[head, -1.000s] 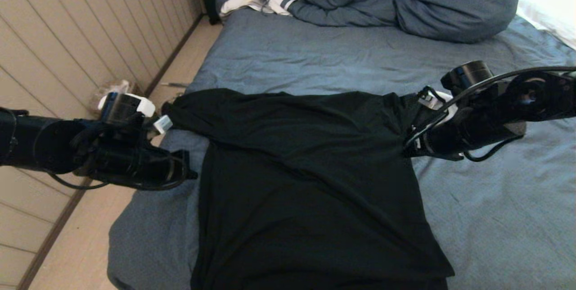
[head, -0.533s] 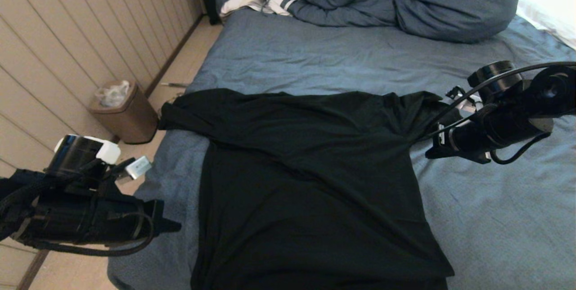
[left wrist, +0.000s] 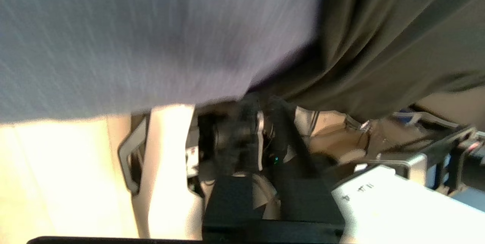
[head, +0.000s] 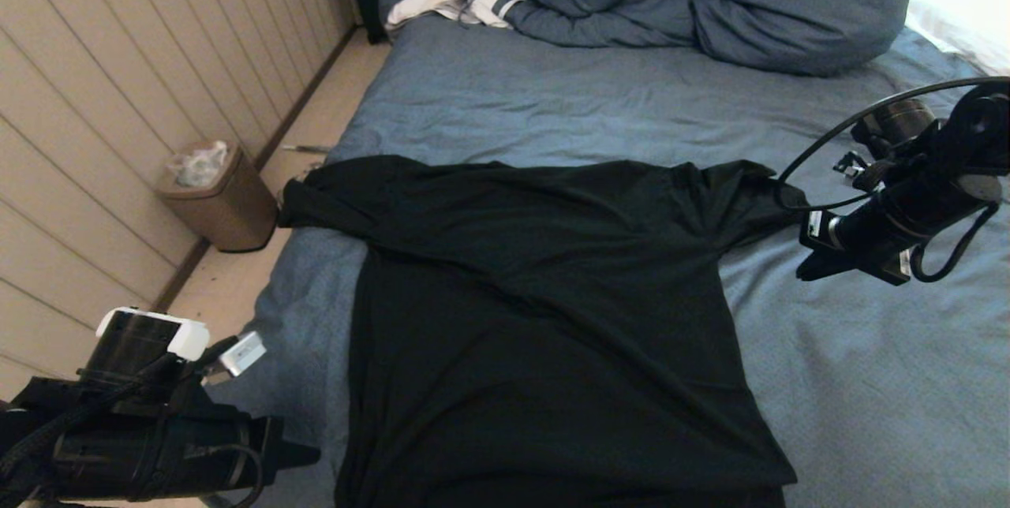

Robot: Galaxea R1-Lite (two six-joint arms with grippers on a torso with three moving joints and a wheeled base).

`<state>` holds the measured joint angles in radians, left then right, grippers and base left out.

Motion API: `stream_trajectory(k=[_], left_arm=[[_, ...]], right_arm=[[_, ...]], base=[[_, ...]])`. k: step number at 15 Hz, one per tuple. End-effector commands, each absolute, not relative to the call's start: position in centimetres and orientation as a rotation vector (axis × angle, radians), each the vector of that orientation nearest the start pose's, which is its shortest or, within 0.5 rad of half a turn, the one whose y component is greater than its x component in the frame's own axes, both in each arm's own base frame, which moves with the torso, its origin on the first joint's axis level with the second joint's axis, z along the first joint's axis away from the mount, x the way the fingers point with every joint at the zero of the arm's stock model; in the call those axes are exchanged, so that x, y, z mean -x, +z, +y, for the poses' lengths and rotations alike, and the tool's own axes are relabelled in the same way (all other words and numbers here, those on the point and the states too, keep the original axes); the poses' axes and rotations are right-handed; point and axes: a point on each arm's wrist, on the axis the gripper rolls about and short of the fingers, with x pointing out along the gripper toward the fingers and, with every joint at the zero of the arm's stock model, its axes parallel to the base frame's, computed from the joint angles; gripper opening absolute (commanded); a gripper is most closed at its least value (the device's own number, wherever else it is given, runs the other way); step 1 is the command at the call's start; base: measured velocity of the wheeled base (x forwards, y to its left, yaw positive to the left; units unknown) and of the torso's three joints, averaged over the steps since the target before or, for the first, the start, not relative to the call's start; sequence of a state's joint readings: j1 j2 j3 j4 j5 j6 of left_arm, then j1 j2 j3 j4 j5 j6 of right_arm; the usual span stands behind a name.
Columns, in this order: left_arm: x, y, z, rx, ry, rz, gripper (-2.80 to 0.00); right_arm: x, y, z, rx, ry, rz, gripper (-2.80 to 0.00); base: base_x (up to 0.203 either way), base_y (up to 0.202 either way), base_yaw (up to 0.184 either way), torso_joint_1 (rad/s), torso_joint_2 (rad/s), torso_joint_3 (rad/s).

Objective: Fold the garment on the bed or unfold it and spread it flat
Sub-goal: Unford the black T-shirt

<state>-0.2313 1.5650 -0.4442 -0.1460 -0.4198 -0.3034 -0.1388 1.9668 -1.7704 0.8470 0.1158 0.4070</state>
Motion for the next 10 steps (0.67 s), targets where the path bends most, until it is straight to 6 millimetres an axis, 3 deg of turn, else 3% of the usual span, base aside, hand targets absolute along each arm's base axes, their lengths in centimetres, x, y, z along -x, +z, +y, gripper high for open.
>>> stream_trajectory(k=[1, 7, 10], left_arm=[[-18.7, 8.3, -5.4, 0.361, -0.440, 1.113, 0.00], [-16.6, 8.4, -7.0, 0.306, -0.562, 1.130, 0.00], [-17.5, 8.1, -7.8, 0.293, -0.590, 1.100, 0.00]], right_arm=[[-35.4, 22.7, -4.7, -0.512, -0.248, 1.033, -2.80], [-35.9, 22.0, -4.6, -0.507, -0.257, 1.053, -2.80], [-36.1, 21.8, -4.7, -0.508, -0.256, 1.053, -2.80]], base=[[0.000, 0.000, 0.000, 0.000, 0.00, 0.000], [0.000, 0.000, 0.000, 0.000, 0.00, 0.000], [0.000, 0.000, 0.000, 0.000, 0.00, 0.000]])
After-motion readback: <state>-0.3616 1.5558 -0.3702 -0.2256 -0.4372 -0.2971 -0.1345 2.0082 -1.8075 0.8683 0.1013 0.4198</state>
